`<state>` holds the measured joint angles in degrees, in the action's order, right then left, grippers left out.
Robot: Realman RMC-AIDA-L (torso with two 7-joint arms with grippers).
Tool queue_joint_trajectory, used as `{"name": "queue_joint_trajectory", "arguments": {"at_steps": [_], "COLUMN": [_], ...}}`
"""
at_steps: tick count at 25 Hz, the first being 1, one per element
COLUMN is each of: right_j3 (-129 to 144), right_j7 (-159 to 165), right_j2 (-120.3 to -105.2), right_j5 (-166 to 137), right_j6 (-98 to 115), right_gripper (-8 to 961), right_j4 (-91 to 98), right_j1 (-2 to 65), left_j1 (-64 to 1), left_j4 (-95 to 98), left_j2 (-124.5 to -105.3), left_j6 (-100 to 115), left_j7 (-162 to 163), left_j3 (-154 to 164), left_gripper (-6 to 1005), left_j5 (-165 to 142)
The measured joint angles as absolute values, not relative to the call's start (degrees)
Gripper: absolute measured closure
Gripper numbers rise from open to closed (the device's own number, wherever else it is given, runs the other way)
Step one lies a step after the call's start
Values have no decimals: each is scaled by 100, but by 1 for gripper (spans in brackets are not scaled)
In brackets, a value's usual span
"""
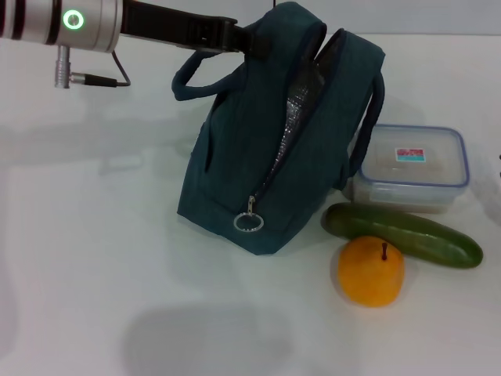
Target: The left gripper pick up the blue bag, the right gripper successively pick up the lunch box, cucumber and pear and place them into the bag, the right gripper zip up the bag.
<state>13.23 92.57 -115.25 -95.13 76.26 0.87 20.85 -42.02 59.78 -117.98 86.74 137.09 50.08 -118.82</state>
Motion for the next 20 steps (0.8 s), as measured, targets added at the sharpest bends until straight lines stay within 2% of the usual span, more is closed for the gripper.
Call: {"name": "queue_joint_trajectory", "arguments": {"at_steps": [2,10,20], "right_j3": [1380,1432,1355], "right_j7": [9357,9465,9535], "right_j2": [-11522,-11537,-11586], "right_j5": [-9513,-9519,-9443], "right_j6": [7617,7709,7582], "right_gripper": [545,323,309], "right_j4": [83,-77,-230], "right_j1": [2061,2125,2250], "left_j1": [-4202,-4208,-4210], "left_j4": [5980,5999,6012], "left_j2": [-11797,-11808,-11821], "left_j6": [8674,8703,8726], "left_j7": [13690,13615,13561], "left_j3": [5018,5029,5027], "left_gripper": [945,946,946], "left_j5": [-11882,-11878,-11873]}}
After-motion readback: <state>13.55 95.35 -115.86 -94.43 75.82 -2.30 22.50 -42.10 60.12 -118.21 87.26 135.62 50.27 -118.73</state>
